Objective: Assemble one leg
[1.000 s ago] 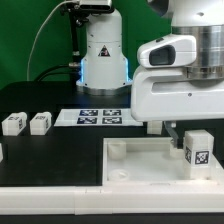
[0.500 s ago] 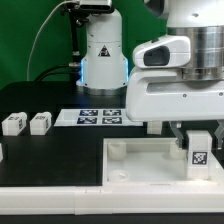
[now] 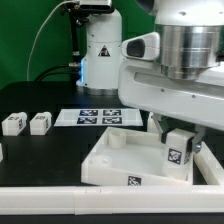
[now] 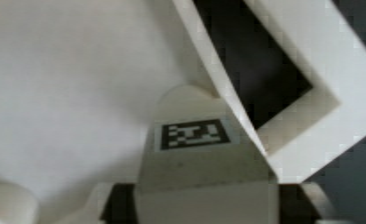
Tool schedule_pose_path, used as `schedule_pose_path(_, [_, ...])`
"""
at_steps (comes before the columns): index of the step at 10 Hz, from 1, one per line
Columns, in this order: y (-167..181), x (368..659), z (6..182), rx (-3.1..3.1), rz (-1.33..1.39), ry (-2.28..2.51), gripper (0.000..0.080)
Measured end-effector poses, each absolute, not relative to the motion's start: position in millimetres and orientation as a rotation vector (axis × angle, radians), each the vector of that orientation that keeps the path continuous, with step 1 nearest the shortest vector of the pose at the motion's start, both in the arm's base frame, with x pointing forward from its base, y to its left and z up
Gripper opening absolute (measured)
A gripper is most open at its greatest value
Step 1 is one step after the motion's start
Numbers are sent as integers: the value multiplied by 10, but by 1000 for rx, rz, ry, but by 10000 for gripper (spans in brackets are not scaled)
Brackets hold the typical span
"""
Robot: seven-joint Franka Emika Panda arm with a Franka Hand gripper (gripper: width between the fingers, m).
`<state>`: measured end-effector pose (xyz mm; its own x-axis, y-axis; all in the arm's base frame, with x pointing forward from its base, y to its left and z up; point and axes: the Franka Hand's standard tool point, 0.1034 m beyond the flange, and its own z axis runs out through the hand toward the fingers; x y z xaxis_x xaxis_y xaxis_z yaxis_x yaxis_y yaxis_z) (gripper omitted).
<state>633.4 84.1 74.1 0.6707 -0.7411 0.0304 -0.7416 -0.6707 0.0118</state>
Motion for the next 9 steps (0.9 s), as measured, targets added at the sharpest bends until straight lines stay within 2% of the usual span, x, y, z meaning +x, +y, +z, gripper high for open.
schedule_pose_path(2, [755,6312,744,2739,63,-1433,312])
schedule_pose_path(5, [713,6294,742,2720,76,-1429,317])
schedule_pose_path(6, [712,6293,739,2720,75,-1429,540])
schedule_pose_path(7, [712,6292,736,2719,75,-1428,619])
schedule_pose_path(9, [712,6291,732,2719,74,-1428,640])
